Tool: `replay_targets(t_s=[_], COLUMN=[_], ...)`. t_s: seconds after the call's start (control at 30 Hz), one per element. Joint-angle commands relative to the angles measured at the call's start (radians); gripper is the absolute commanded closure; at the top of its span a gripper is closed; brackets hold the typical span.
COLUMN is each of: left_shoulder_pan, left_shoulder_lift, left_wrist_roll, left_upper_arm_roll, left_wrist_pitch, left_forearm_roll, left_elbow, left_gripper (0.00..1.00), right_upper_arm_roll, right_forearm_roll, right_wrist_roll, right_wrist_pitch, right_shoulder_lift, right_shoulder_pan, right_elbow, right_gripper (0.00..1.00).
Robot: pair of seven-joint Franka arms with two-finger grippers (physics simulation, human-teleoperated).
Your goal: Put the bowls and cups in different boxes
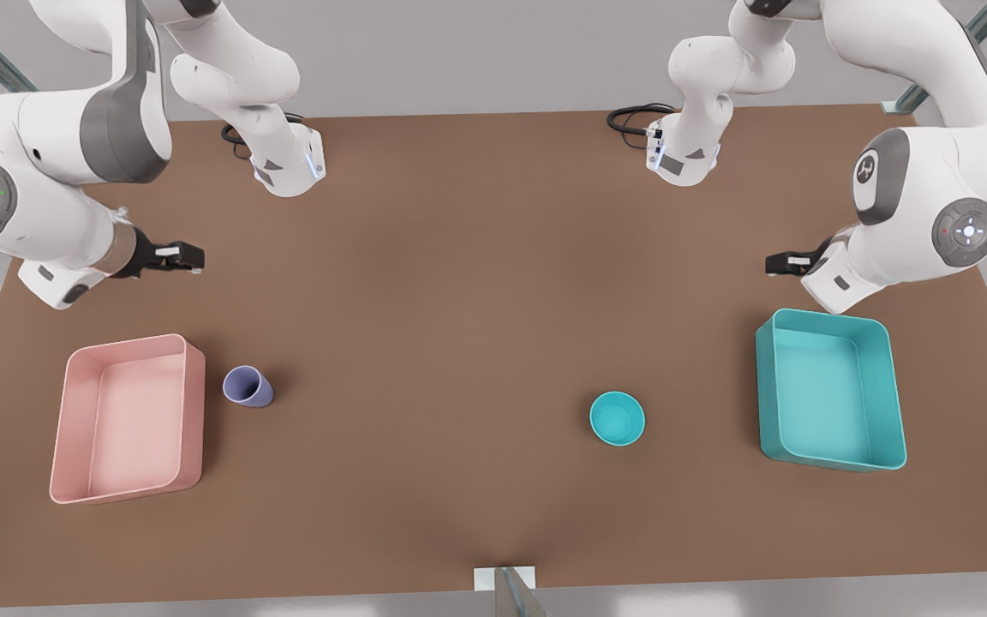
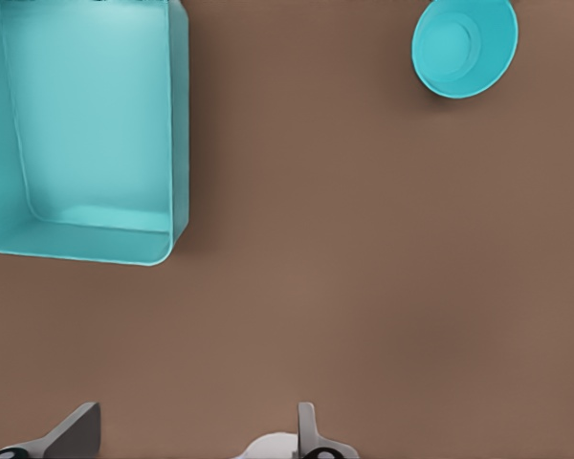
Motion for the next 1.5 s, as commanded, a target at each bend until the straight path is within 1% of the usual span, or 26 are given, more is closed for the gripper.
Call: replay_targets(t_s=[0.0, 0.07, 0.1, 0.13, 0.17, 0.2, 0.27, 0.33, 0.43, 0.5, 0.57, 0.73, 0.9, 0.93, 0.97, 1.0, 1.03, 1.07, 1.13, 1.3, 1.37, 1.47], left_shoulder_pan=[-0.001, -0.003, -0.041, -0.083, -0.083, -0.083, -0.075, -0.067, -0.066, -0.060, -0.069, -0.083, -0.097, -0.098, -0.103, -0.104, -0.103, -0.103, -0.103, -0.100, -0.092, -0.002], left_shoulder_lift=[-0.002, 0.007, 0.076, 0.226, 0.347, 0.404, 0.582, 0.621, 0.608, 0.605, 0.610, 0.645, 0.688, 0.690, 0.693, 0.691, 0.688, 0.687, 0.685, 0.677, 0.599, 0.454], left_wrist_roll=[0.074, 0.076, 0.071, 0.056, 0.048, 0.031, 0.008, -0.021, -0.022, -0.183, -0.199, -0.199, -0.196, -0.197, -0.199, -0.197, -0.197, -0.197, -0.199, -0.217, -0.216, -0.213], left_upper_arm_roll=[0.000, -0.001, -0.003, -0.012, -0.021, -0.024, -0.044, -0.059, -0.059, -0.062, -0.084, -0.084, -0.087, -0.087, -0.089, -0.089, -0.089, -0.089, -0.089, -0.089, -0.087, -0.059], left_wrist_pitch=[0.022, 0.022, 0.032, 0.098, 0.244, 0.353, 0.635, 0.689, 0.753, 0.830, 0.864, 0.884, 0.907, 0.907, 0.907, 0.905, 0.898, 0.896, 0.892, 0.853, 0.743, 0.547], left_forearm_roll=[0.001, -0.012, -0.026, -0.026, -0.095, -0.140, -0.183, -0.270, -0.292, -0.298, -0.296, -0.298, -0.298, -0.298, -0.299, -0.299, -0.299, -0.302, -0.304, -0.299, -0.292, -0.263], left_elbow=[0.002, 0.000, 0.020, 0.137, 0.181, 0.181, 0.177, 0.163, 0.123, 0.125, 0.106, 0.106, 0.105, 0.105, 0.105, 0.105, 0.105, 0.105, 0.105, 0.106, 0.106, 0.106], left_gripper=[0.00, 0.00, 0.00, 0.00, 0.00, 0.00, 0.00, 0.00, 0.00, 0.00, 0.00, 0.00, 0.00, 0.02, 0.09, 0.26, 0.47, 0.64, 0.79, 0.79, 0.79, 0.79], right_upper_arm_roll=[0.000, -0.003, 0.002, 0.003, 0.003, 0.003, 0.002, 0.003, 0.002, 0.002, 0.002, 0.000, 0.002, 0.002, 0.002, 0.002, 0.002, 0.002, 0.003, 0.005, 0.003, 0.005], right_forearm_roll=[0.006, -0.009, -0.014, -0.010, -0.010, -0.002, 0.000, 0.004, 0.004, 0.004, 0.004, -0.003, 0.000, 0.000, 0.006, 0.006, 0.006, 0.006, 0.006, 0.006, 0.007, 0.007], right_wrist_roll=[0.008, -0.008, -0.002, 0.002, 0.003, 0.003, -0.011, -0.014, -0.021, -0.021, -0.021, -0.028, -0.029, -0.029, -0.034, -0.034, -0.034, -0.034, -0.035, -0.035, -0.035, -0.034], right_wrist_pitch=[0.046, 0.046, 0.083, 0.172, 0.229, 0.267, 0.342, 0.407, 0.479, 0.502, 0.551, 0.618, 0.612, 0.612, 0.611, 0.611, 0.615, 0.618, 0.622, 0.649, 0.649, 0.649], right_shoulder_lift=[0.001, 0.106, 0.179, 0.251, 0.285, 0.312, 0.390, 0.386, 0.407, 0.429, 0.426, 0.470, 0.472, 0.469, 0.458, 0.447, 0.437, 0.433, 0.426, 0.456, 0.466, 0.473], right_shoulder_pan=[0.001, 0.004, 0.014, 0.017, 0.020, 0.013, -0.022, -0.049, -0.073, -0.076, -0.078, -0.085, -0.108, -0.119, -0.124, -0.125, -0.125, -0.125, -0.124, -0.125, -0.125, -0.124], right_elbow=[-0.001, 0.056, 0.062, 0.058, 0.047, 0.042, 0.039, -0.031, -0.080, -0.085, -0.129, -0.125, -0.168, -0.180, -0.206, -0.226, -0.252, -0.267, -0.286, -0.280, -0.278, -0.277], right_gripper=[0.00, 0.00, 0.00, 0.00, 0.00, 0.00, 0.00, 0.00, 0.00, 0.00, 0.00, 0.00, 0.00, 0.00, 0.00, 0.00, 0.00, 0.00, 0.00, 0.00, 0.00, 0.00])
